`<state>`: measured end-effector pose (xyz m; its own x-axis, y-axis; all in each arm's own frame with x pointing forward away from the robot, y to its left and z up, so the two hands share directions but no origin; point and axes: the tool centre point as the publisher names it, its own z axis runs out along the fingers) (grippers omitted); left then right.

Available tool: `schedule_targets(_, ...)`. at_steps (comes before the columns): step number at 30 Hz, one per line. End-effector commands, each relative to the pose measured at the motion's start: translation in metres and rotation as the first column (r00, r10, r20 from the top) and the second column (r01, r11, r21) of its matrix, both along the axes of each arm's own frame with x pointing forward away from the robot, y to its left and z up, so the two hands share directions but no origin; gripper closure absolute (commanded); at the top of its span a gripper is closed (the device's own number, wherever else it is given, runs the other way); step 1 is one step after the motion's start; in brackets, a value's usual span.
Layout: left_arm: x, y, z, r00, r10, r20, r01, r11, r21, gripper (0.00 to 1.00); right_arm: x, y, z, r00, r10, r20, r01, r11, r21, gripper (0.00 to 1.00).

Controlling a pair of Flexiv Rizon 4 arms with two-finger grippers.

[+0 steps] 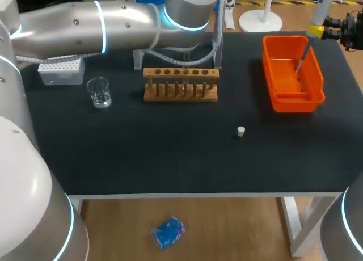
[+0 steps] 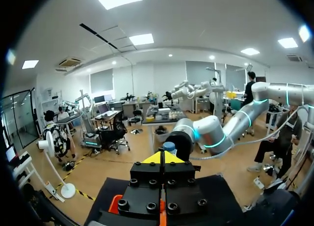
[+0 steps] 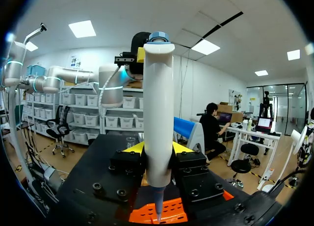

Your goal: Invert the test tube, pick up the pipette, mount the tip to pipette, aspirate from beaker and dispense into the tube, eject the tip, return the pipette, and cap with the stopper.

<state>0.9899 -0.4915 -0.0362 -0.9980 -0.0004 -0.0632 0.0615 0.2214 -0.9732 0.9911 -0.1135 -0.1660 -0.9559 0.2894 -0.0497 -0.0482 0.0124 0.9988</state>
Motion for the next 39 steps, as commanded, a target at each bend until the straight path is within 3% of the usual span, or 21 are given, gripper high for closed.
schedule_targets(1,0.002,-0.011,-0.007,1.000,-0.006,0.001,0.006,0.998,-0.062,1.00,0.000,-0.001,0.000,1.000,0.003,0.000,-0.003,1.000,-0.001,1.00)
schedule_targets(12,0.000,-0.019,-0.017,1.000,-0.002,-0.020,0.000,0.995,-0.104,1.00,0.000,-0.001,0.000,1.000,0.003,0.000,-0.003,1.000,-0.001,1.00)
schedule_targets(39,-0.003,-0.028,-0.023,0.999,-0.025,-0.042,0.021,0.994,-0.104,1.00,0.000,-0.001,0.000,1.000,0.003,0.000,-0.003,1.000,-0.001,1.00)
